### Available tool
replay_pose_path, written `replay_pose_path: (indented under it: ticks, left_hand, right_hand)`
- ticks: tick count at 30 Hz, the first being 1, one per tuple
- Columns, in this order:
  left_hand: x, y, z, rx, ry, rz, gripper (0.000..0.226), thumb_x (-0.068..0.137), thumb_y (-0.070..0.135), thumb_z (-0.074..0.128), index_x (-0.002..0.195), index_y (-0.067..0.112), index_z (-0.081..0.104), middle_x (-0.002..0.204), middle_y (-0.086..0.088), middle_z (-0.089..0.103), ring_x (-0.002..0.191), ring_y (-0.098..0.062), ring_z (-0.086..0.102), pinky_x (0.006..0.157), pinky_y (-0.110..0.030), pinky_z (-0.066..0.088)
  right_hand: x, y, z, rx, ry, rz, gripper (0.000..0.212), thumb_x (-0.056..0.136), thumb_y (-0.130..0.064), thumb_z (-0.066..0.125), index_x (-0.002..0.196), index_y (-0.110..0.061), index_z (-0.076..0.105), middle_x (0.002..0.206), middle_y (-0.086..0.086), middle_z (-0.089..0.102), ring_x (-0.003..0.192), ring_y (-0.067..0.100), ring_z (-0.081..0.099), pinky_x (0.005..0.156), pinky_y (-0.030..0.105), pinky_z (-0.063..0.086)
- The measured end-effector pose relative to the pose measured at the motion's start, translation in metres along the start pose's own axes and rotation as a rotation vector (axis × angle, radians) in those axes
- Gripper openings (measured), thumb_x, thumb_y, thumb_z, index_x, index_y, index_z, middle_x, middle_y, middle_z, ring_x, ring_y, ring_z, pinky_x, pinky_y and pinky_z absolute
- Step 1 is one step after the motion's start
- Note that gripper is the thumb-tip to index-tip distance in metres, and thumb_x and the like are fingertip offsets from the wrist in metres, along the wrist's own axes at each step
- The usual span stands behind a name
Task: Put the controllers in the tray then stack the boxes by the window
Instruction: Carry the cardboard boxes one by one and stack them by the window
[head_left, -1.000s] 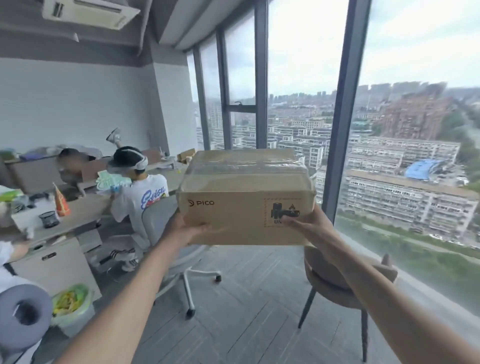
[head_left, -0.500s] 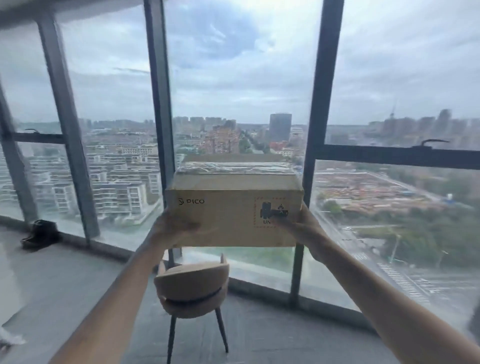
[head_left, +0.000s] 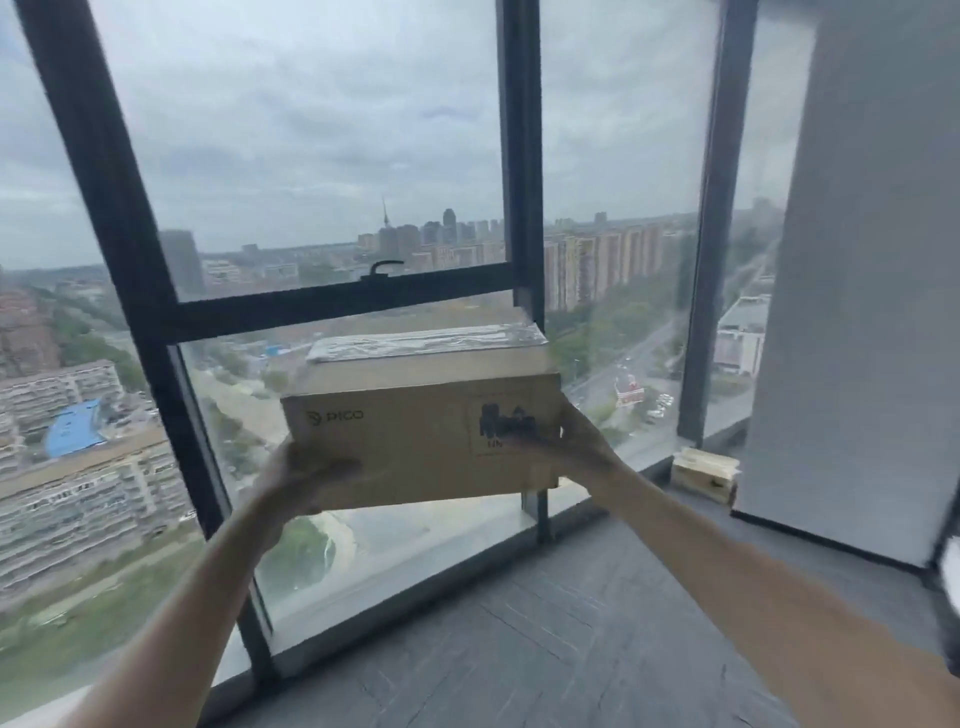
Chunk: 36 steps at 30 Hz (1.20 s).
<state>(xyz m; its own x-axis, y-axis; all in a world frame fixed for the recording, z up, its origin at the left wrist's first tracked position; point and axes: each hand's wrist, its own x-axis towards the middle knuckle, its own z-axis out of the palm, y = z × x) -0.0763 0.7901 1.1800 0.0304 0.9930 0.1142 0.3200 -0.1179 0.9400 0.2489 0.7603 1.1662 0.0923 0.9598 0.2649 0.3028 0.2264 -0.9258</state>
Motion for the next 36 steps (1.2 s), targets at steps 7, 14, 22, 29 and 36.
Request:
replay_pose_path:
  ticks: [7,14,22,29,36]
  left_hand:
    - [0.135,0.048,0.255,-0.030,-0.228,0.094,0.076,0.036,0.050,0.081,0.103,0.017,0.070,0.099,-0.008,0.076,0.096,-0.032,0.070,0.069,-0.046,0.057]
    - [0.238,0.083,0.413,-0.094,-0.358,0.121,0.067,0.043,0.038,0.085,0.104,0.020,0.066,0.099,-0.006,0.072,0.092,-0.027,0.068,0.060,-0.040,0.058]
    - [0.419,0.081,0.529,-0.092,-0.434,0.147,0.057,0.056,0.026,0.086,0.108,0.027,0.063,0.104,-0.001,0.072,0.095,-0.025,0.068,0.069,-0.053,0.059]
    - [0.598,0.103,0.629,-0.122,-0.540,0.163,0.035,0.076,0.009,0.082,0.094,0.029,0.060,0.092,0.006,0.068,0.084,-0.018,0.063,0.067,-0.037,0.053]
    - [0.747,0.122,0.745,-0.139,-0.611,0.161,0.032,0.078,0.005,0.079,0.088,0.027,0.059,0.087,0.008,0.067,0.075,-0.012,0.062,0.067,-0.035,0.049]
  right_hand:
    - [0.070,0.094,-0.222,-0.043,0.213,0.087,0.081,0.057,-0.060,0.089,0.128,-0.048,0.053,0.117,-0.016,0.070,0.115,0.015,0.063,0.100,0.046,0.052]
    - [0.142,0.155,-0.346,-0.037,0.351,0.104,0.077,0.066,-0.042,0.087,0.134,-0.033,0.052,0.116,-0.010,0.070,0.115,0.019,0.062,0.101,0.049,0.050]
    - [0.285,0.242,-0.410,-0.085,0.459,0.132,0.063,0.074,-0.039,0.083,0.130,-0.033,0.053,0.119,-0.011,0.067,0.114,0.016,0.060,0.102,0.046,0.049]
    - [0.445,0.301,-0.464,-0.098,0.558,0.196,0.054,0.081,-0.029,0.081,0.128,-0.029,0.055,0.119,-0.009,0.068,0.113,0.014,0.061,0.099,0.036,0.049]
    - [0.577,0.360,-0.541,-0.114,0.640,0.237,0.051,0.081,-0.029,0.080,0.125,-0.032,0.053,0.119,-0.010,0.067,0.111,0.011,0.061,0.094,0.033,0.049]
